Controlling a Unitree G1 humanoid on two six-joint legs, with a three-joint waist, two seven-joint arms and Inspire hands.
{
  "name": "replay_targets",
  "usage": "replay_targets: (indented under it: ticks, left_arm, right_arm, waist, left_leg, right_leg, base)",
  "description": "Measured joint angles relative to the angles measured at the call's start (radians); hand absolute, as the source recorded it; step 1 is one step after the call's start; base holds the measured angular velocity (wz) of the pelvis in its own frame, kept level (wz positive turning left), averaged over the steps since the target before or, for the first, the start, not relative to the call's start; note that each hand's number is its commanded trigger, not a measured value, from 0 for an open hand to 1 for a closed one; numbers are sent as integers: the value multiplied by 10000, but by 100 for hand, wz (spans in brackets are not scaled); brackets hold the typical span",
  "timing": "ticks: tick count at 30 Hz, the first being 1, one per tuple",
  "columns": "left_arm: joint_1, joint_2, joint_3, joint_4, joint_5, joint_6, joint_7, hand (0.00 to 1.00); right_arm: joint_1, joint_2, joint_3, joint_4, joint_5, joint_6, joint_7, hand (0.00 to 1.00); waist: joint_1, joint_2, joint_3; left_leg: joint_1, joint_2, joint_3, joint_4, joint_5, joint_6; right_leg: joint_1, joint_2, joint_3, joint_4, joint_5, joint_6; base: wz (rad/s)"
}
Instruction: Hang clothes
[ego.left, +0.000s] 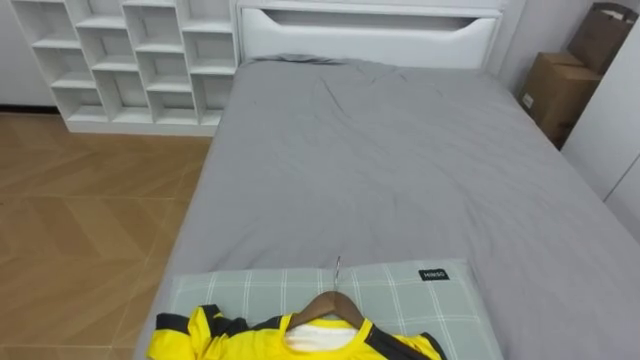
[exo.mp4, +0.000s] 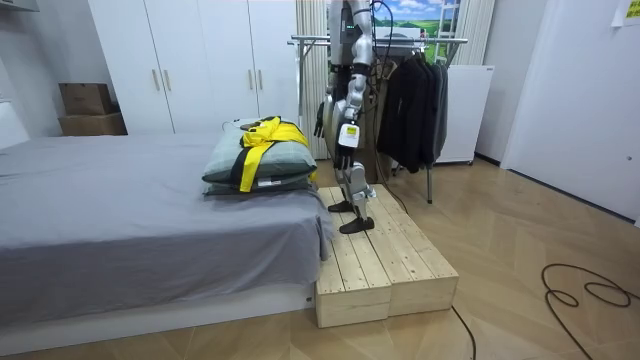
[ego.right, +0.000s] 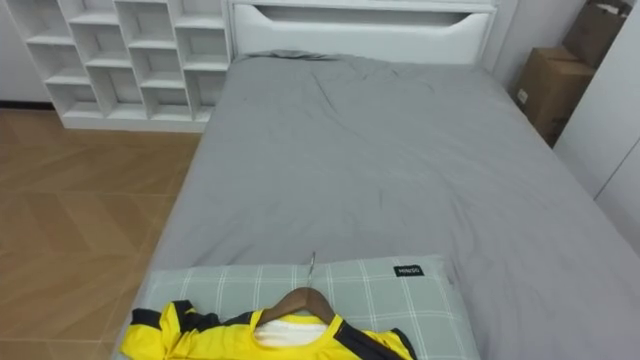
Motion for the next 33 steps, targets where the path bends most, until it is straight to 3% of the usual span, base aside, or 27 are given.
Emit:
replay_targets:
  ticks: [7,11,16,24,27,33]
  left_arm:
    - [36,-40,-14,10,-241,-23,19,0]
    - [155,-97,106,-21,-1214,1,29,0]
    - [164,-273,1175,-48,-1636,6,325,0]
    - [148,-237,2165,-1030,-1951,-29,1750,0]
    - [95,-188,2190,-1291,-1934,-110,2294,0]
    - [-75,-195,2183,-2471,-1365,-567,3178,0]
  right_arm:
    - [-11,83,86,3,44,-2,-12,0]
    - [0,86,47,2,49,25,-34,0]
    - [28,100,-194,91,43,23,-71,0]
    - [-39,72,-234,134,-27,35,-282,0]
    - [-69,9,-396,135,-325,25,-292,0]
    - [-93,-4,-554,137,-747,-2,-282,0]
  waist:
    - [40,44,-21]
    - [51,84,-30]
    - [329,113,-25]
    - [589,225,-4]
    - [541,382,-3]
    - [487,397,-26]
  left_leg:
    - [-48,-10,16,3,0,-1]
    - [-63,-10,-2,15,0,-1]
    - [121,-1,3,21,0,0]
    - [220,-1,-263,25,0,0]
    - [269,-12,-290,34,0,0]
    - [65,-40,-449,172,3,-5]
  right_leg:
    - [-41,14,-1,5,0,0]
    - [-35,-2,-51,2,0,0]
    - [147,-9,-49,-10,-4,6]
    - [340,-37,-265,-1,-4,6]
    - [406,-39,-289,5,-4,6]
    - [330,-44,-495,19,-3,5]
  base:
    - [0]
    - [1]
    - [0]
    - [8]
    - [1]
    - [9]
